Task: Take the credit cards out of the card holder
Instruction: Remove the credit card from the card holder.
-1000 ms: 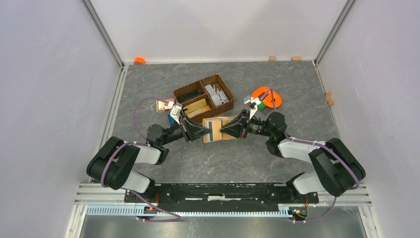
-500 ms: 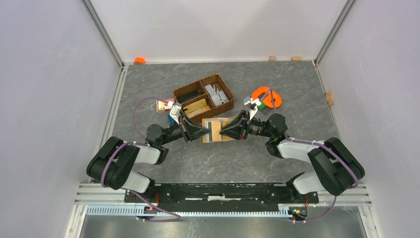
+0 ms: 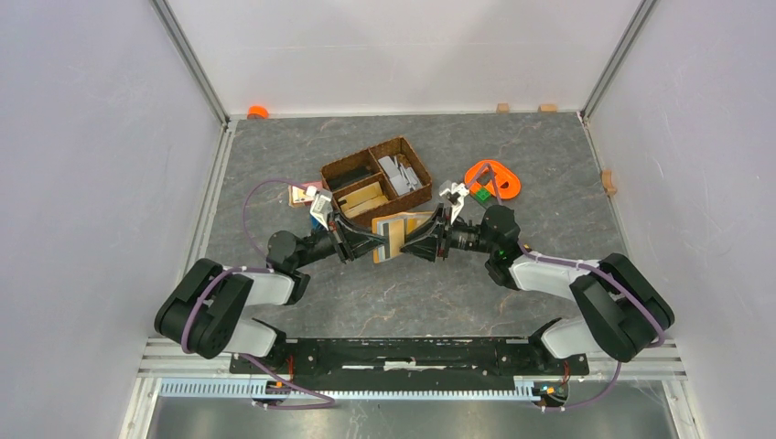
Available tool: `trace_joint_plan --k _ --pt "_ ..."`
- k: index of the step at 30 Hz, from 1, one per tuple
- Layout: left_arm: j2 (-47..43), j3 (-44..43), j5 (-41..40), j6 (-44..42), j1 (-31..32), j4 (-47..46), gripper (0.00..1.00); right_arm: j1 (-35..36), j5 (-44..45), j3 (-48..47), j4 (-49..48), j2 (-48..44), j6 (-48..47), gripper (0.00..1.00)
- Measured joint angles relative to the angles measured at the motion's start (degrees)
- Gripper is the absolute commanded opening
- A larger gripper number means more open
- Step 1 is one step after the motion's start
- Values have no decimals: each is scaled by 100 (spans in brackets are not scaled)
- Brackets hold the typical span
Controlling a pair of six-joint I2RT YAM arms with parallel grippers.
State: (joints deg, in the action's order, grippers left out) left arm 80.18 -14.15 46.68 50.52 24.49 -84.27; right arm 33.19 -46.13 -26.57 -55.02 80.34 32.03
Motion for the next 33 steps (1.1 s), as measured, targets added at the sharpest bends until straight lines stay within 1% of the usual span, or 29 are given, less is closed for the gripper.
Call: trace_joint_plan --k 3,8,13,15,17,20,22,25,27,33 --pt "2 0 2 0 0 0 2 -2 -24 0 -17 0 22 32" --pt "4 0 2 0 2 -28 2 -11 -195 20 -411 2 289 22" --pt "4 0 4 0 2 -28 2 -31 -227 111 -511 -74 365 1" --pt "7 0 7 0 9 -28 8 -31 -249 168 -573 -149 382 0" --pt "7 0 7 0 13 -31 16 -31 -256 208 -573 -219 393 0" --pt "7 0 4 0 13 -33 18 -85 -216 219 -479 -299 350 0" --pt "7 0 0 0 13 -31 17 -116 -179 219 -376 -334 308 0" --pt "7 0 -2 -2 13 -31 7 -166 -173 219 -313 -350 275 0" --pt "15 0 -4 -2 13 -28 2 -184 -168 219 -293 -350 262 0" --pt "52 -2 -13 -2 13 -28 2 -219 -166 238 -267 -361 258 0"
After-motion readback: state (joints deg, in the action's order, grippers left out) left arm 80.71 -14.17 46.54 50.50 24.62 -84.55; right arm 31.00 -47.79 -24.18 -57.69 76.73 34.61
